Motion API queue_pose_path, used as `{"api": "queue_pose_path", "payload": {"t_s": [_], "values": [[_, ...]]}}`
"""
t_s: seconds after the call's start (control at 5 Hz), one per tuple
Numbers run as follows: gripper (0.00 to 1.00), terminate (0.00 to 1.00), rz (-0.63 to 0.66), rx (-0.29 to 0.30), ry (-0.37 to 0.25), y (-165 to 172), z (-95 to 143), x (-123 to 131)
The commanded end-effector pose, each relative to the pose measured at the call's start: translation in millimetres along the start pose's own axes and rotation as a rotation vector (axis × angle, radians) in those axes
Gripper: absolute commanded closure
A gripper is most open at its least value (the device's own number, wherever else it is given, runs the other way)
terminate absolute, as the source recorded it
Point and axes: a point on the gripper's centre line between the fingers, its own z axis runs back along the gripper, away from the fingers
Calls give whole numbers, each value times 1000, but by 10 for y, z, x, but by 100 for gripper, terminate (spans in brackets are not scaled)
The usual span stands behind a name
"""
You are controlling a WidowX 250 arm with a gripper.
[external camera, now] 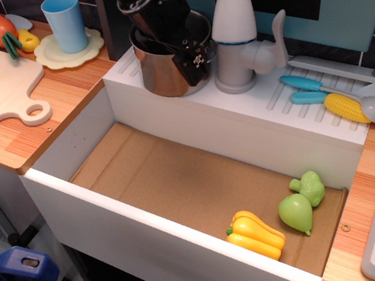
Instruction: Put pot or pan in sink
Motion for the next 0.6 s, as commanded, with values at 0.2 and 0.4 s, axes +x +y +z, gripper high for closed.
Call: {"api": "queue_pose_path", "payload": {"t_s": [0.2,0.4], "values": [[0,0,12,-12,-40,106,-36,-3],[100,0,7,-4,-22,160,-10,28]]}}
